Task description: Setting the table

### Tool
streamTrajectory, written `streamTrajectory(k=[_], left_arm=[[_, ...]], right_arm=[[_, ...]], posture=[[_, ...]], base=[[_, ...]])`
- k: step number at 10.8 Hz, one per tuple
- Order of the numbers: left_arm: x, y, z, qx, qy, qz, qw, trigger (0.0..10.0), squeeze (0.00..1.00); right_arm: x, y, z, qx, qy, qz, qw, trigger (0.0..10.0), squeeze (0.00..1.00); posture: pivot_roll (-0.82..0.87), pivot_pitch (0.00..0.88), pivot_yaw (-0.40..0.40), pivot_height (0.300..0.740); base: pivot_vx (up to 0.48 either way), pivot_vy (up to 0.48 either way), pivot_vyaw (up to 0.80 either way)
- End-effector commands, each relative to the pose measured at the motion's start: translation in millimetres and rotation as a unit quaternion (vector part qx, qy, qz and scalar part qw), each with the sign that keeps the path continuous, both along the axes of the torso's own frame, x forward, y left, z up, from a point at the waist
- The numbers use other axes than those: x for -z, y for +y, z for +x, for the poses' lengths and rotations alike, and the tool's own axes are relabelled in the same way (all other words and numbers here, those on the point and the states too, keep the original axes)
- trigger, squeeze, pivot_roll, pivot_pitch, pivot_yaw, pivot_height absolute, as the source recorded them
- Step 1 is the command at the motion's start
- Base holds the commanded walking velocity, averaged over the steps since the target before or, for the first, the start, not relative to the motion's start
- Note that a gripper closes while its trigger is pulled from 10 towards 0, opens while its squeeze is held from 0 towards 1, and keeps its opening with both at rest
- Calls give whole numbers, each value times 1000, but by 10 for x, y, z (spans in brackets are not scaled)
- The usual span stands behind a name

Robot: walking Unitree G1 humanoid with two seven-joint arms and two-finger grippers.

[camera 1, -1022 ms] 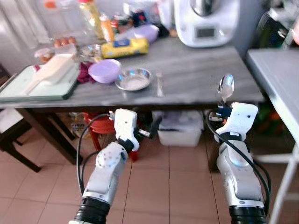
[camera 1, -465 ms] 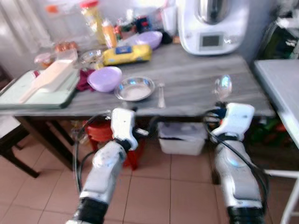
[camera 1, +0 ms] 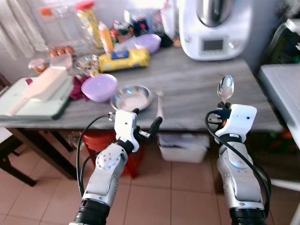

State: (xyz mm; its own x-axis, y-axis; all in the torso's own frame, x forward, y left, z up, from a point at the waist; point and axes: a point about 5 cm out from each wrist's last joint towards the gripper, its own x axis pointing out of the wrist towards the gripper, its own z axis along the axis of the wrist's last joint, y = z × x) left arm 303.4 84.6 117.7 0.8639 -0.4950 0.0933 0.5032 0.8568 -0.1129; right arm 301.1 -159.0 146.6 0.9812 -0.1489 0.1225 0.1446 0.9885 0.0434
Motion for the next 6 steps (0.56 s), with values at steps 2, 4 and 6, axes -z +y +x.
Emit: streamTrajectory(k=[2,4,6], left_arm=[[-30,87,26,-9,-6,8,1000,10000,0],[-25,111,13,-10,-5,12,1000,10000,0],[-13,169,-3,-13,-2,14,1000,10000,0]], right_arm=[[-39,110,12,-21,-7,7,1000,10000,0],[-15,137,1,-26,-4,12,1000,10000,0],[1,160,-12,-34,0,14,999,10000,0]], posture=[[-76,66,133,740],[-71,70,137,740],[-74,75,134,740]], base=[[336,0,0],[334,0,0],[328,0,0]])
